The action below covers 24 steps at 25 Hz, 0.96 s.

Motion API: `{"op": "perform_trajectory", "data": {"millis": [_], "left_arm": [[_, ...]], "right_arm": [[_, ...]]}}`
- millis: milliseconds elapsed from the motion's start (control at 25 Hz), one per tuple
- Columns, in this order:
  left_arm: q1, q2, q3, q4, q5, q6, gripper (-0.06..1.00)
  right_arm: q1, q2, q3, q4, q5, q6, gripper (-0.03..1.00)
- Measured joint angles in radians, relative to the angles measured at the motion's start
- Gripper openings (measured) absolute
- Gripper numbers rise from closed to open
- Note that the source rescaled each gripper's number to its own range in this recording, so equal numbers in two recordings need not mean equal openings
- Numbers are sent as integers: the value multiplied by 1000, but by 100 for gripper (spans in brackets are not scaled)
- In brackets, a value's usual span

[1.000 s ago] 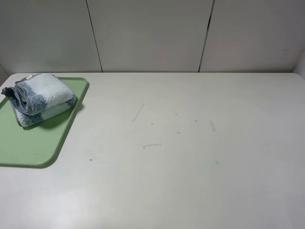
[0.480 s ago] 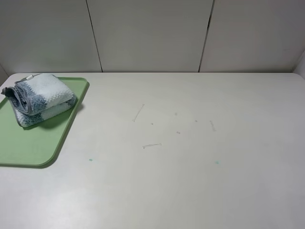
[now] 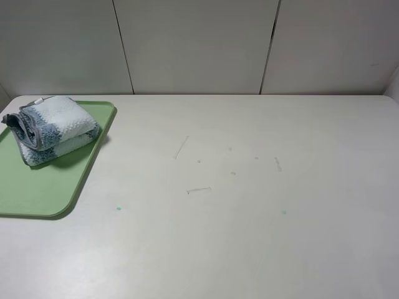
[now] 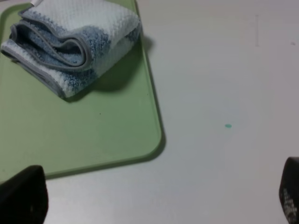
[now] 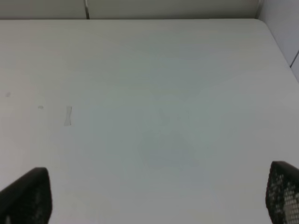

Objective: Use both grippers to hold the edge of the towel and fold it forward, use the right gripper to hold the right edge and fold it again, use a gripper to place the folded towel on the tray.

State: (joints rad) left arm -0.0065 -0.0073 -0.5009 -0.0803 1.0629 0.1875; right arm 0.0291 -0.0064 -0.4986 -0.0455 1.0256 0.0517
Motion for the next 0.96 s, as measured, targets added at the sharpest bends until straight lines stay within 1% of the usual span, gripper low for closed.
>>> {"op": "perform_trajectory", "data": {"millis": [960], "left_arm": [[0,0,0,-1,0,2,99]], "right_arm": [[0,0,0,1,0,0,100]]}}
